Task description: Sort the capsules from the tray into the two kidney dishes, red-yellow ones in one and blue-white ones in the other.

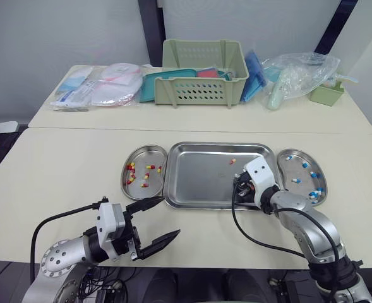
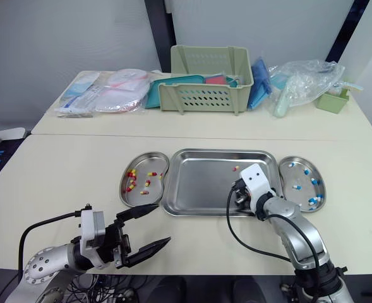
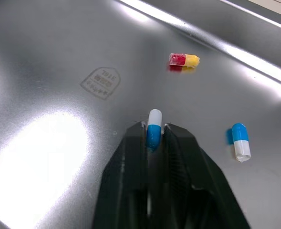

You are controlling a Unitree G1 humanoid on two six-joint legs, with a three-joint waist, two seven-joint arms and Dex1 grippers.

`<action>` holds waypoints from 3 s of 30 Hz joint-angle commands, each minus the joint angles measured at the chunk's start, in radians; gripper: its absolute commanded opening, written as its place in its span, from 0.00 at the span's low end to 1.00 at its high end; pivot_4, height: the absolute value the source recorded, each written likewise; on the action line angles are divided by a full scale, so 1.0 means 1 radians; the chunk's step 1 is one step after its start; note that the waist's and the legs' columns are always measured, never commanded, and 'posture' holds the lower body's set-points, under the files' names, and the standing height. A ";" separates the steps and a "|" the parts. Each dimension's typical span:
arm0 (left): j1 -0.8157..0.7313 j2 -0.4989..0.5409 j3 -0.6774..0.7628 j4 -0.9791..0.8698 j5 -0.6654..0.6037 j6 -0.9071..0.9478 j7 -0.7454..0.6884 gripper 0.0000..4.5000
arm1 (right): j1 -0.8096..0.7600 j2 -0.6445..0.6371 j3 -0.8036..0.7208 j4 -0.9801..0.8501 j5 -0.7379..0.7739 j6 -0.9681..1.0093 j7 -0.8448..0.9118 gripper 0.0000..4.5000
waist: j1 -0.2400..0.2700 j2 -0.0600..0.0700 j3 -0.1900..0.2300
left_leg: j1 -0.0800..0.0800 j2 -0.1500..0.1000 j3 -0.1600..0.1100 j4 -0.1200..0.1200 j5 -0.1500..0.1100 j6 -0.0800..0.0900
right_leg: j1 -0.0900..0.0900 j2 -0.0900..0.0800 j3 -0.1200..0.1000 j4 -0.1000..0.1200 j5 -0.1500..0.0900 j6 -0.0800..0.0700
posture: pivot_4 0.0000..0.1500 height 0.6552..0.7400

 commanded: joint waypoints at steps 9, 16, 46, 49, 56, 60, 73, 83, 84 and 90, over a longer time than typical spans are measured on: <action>-0.024 0.003 -0.019 0.012 -0.017 -0.050 -0.052 1.00 | 0.035 -0.081 -0.026 -0.114 -0.024 -0.111 0.072 0.00 | 0.001 0.000 0.000 | -0.001 0.000 0.000 0.000 0.000 0.000 | -0.001 0.000 0.000 0.000 0.000 0.000 | 1.00 1.00; -0.054 0.006 -0.035 0.013 -0.067 -0.064 -0.135 1.00 | 0.238 -0.126 -0.370 -0.291 0.123 -0.102 0.160 0.00 | 0.003 0.000 0.000 | -0.002 0.000 0.000 0.000 0.000 0.000 | -0.001 0.000 -0.001 -0.001 0.000 0.000 | 1.00 1.00; -0.058 0.039 0.079 -0.046 -0.057 0.128 0.123 1.00 | 0.485 -0.203 -0.651 -0.110 0.214 -0.321 0.299 1.00 | 0.000 0.001 0.001 | -0.001 0.000 0.001 0.000 0.000 0.000 | 0.000 0.000 0.001 -0.001 0.000 0.000 | 1.00 1.00; -0.008 0.110 0.193 -0.028 -0.052 0.217 0.188 1.00 | 0.533 -0.260 -0.701 -0.049 0.227 -0.471 0.418 1.00 | 0.000 0.001 0.001 | -0.001 0.000 0.001 0.000 0.000 0.000 | 0.000 0.000 0.001 0.000 0.000 0.000 | 1.00 1.00; 0.067 0.234 0.489 0.245 -0.024 0.222 0.125 1.00 | 0.642 -0.473 -0.813 0.182 0.201 -0.711 0.741 1.00 | 0.000 0.000 0.002 | 0.002 0.000 0.002 0.000 0.000 0.000 | 0.003 0.000 0.000 -0.001 0.000 0.000 | 1.00 1.00; 0.076 0.291 0.552 0.463 0.036 0.150 0.052 1.00 | 0.718 -0.560 -0.861 0.285 0.224 -0.714 0.876 1.00 | 0.000 -0.002 0.003 | 0.002 0.000 0.002 -0.001 0.000 0.000 | 0.003 0.000 0.000 -0.002 -0.001 -0.001 | 1.00 1.00; 0.065 0.277 0.529 0.524 0.072 0.167 0.051 1.00 | 0.771 -0.552 -0.895 0.297 0.222 -0.711 0.910 1.00 | 0.001 -0.004 0.004 | 0.001 0.001 0.001 -0.001 0.000 0.000 | 0.003 0.000 0.000 -0.002 -0.001 -0.001 | 1.00 1.00; 0.015 0.274 0.500 0.455 0.073 0.262 0.072 1.00 | 0.776 -0.551 -0.916 0.273 0.221 -0.706 0.908 1.00 | 0.000 -0.004 0.004 | 0.002 0.001 0.002 -0.001 0.000 0.000 | 0.003 0.000 0.000 -0.002 0.000 0.000 | 1.00 1.00; 0.014 0.272 0.501 0.455 0.074 0.263 0.070 1.00 | 0.776 -0.544 -0.920 0.257 0.224 -0.712 0.903 1.00 | 0.000 -0.004 0.004 | 0.002 0.001 0.002 -0.001 0.000 0.000 | 0.003 0.000 0.000 -0.002 0.000 0.000 | 1.00 1.00; 0.057 0.237 0.518 0.440 0.071 0.264 0.072 1.00 | 0.742 -0.411 -0.835 -0.004 0.302 -0.667 0.790 1.00 | -0.001 -0.004 0.004 | 0.001 0.001 0.001 -0.001 0.000 0.000 | 0.003 0.000 0.000 -0.002 0.000 0.000 | 1.00 1.00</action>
